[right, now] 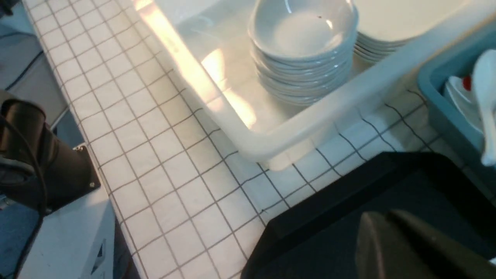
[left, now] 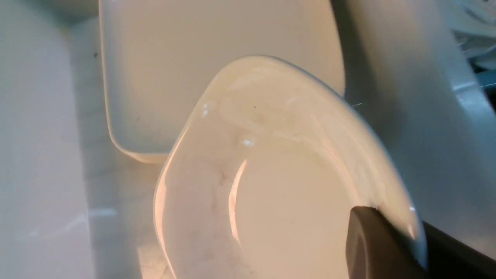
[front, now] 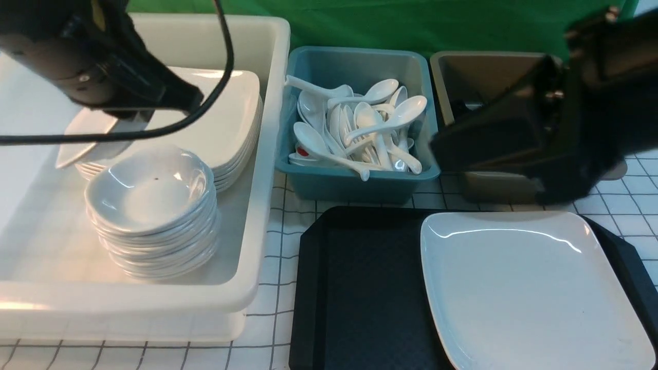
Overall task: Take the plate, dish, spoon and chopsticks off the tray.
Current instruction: Use the left arm to put the small plate into the large storage box on the left
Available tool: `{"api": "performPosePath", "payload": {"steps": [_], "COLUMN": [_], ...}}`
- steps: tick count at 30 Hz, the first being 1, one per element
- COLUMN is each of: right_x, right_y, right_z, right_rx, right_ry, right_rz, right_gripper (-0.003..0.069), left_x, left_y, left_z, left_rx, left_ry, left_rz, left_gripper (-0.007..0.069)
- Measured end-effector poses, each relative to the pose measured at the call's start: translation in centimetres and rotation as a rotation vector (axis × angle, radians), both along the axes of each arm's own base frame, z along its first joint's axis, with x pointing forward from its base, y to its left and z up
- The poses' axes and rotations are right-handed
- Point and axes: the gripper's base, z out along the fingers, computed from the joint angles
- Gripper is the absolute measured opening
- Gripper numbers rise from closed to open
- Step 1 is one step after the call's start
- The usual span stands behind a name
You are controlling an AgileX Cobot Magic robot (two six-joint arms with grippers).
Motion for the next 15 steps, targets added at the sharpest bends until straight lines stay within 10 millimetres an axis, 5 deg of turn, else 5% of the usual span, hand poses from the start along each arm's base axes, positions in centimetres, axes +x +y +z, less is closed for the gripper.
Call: {"api": "performPosePath", "payload": {"steps": [6,15], "right_x": [2.7,3.4], "right_y": [3.9,4.5], "right_z": [0.8,0.9], "right_rx": [-0.007,-0.014], "right_ry": [0.01,0.017], "right_rz": [0.009,0.007], "right_gripper": [0.0019,0.0019], "left_x": [0.3,1.2], "left_y": [-0.4,-1.1], "left_z": [-3.9,-5.9], "left_rx": [-0.08,-0.094], "left_ry": [0.087,0.128], "left_rz": [-0.037,-0.065], "left_gripper": [0.0015,0.0108]}}
